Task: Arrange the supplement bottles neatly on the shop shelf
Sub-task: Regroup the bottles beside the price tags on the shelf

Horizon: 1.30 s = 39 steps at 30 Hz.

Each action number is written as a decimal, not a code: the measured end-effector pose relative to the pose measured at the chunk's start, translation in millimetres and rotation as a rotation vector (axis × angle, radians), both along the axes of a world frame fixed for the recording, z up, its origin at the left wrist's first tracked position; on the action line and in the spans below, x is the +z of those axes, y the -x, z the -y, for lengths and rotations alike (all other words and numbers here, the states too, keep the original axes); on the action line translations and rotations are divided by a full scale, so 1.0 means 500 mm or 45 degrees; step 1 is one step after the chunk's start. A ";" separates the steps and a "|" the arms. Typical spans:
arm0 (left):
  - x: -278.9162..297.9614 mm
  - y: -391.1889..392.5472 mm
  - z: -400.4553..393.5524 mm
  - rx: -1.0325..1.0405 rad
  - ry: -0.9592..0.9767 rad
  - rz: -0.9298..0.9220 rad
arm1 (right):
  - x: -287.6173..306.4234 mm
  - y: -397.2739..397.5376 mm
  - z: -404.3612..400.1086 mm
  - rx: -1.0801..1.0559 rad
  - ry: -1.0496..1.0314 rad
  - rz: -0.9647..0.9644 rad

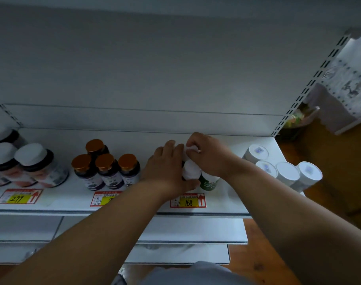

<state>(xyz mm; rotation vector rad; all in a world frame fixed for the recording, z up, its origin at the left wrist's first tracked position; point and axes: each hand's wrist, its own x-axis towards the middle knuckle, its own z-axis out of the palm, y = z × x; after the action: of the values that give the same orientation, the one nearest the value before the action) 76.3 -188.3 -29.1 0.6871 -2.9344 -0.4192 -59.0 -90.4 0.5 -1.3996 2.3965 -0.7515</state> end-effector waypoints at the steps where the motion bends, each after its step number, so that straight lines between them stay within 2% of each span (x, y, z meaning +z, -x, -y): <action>1: 0.002 -0.001 0.000 0.005 -0.001 0.008 | 0.003 -0.002 0.000 -0.001 0.013 -0.002; 7: 0.055 -0.045 0.000 0.034 0.037 -0.132 | 0.053 -0.047 0.000 -0.059 0.156 -0.141; 11: 0.112 -0.141 0.022 -0.002 0.150 -0.370 | 0.104 -0.128 0.046 -0.064 0.291 -0.158; 14: 0.142 -0.249 0.073 0.092 0.196 -0.420 | 0.134 -0.221 0.112 -0.042 0.411 -0.174; 18: 0.153 -0.459 0.174 0.244 0.211 -0.443 | 0.154 -0.404 0.241 0.079 0.570 -0.076; 22: 0.158 -0.697 0.294 0.486 0.263 -0.343 | 0.156 -0.617 0.395 0.229 0.652 0.026; 25: 0.162 -0.855 0.374 0.644 0.299 -0.329 | 0.160 -0.764 0.506 0.345 0.646 0.147; 27: 0.164 -0.935 0.418 0.721 0.274 -0.340 | 0.169 -0.842 0.572 0.408 0.631 0.124; 33: 0.143 -1.057 0.592 0.954 0.218 -0.484 | 0.162 -0.973 0.791 0.514 0.595 0.038; 39: 0.128 -1.114 0.767 0.975 0.183 -0.420 | 0.152 -1.010 1.032 0.525 0.471 0.015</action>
<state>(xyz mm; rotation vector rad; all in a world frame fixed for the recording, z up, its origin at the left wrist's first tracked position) 633.3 -571.8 35.1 1.4530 -2.1498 -0.2049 446.1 -606.2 76.4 -1.9391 1.9200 -1.1131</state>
